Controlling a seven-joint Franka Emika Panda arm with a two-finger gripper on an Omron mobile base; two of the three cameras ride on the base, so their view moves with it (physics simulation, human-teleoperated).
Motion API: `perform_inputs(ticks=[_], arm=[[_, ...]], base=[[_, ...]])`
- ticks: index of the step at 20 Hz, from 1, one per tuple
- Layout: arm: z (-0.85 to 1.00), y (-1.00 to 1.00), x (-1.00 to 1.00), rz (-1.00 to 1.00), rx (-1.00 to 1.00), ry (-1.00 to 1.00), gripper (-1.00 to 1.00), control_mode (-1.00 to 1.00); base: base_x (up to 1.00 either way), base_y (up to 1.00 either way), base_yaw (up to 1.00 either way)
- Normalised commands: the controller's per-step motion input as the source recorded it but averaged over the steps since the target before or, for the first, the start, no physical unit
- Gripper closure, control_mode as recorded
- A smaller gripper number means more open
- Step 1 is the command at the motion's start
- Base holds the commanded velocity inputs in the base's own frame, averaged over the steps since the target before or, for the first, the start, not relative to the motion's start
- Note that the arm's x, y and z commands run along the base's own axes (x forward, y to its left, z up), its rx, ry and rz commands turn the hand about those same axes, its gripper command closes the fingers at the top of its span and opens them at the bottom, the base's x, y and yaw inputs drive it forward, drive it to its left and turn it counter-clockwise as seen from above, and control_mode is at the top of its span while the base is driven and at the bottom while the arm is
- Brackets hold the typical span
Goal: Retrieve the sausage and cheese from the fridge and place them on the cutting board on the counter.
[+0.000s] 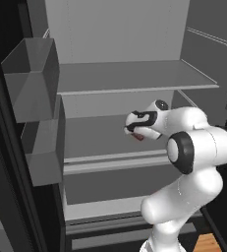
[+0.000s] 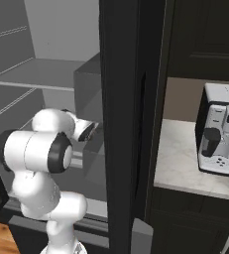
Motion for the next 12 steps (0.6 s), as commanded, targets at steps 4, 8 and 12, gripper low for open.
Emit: perform_inputs(ticks=[4, 8, 12], arm=[[-0.44, 0.0, 0.78, 0.02, 0.0, 0.06, -1.0, -1.0], [-0.74, 0.05, 0.42, 0.02, 0.0, 0.02, -1.0, -1.0], [-0.76, 0.08, 0.21, 0.01, 0.0, 0.0, -1.0, -1.0]], base=[[0.0, 0.0, 0.0], [0.0, 0.0, 0.0], [0.0, 0.0, 0.0]])
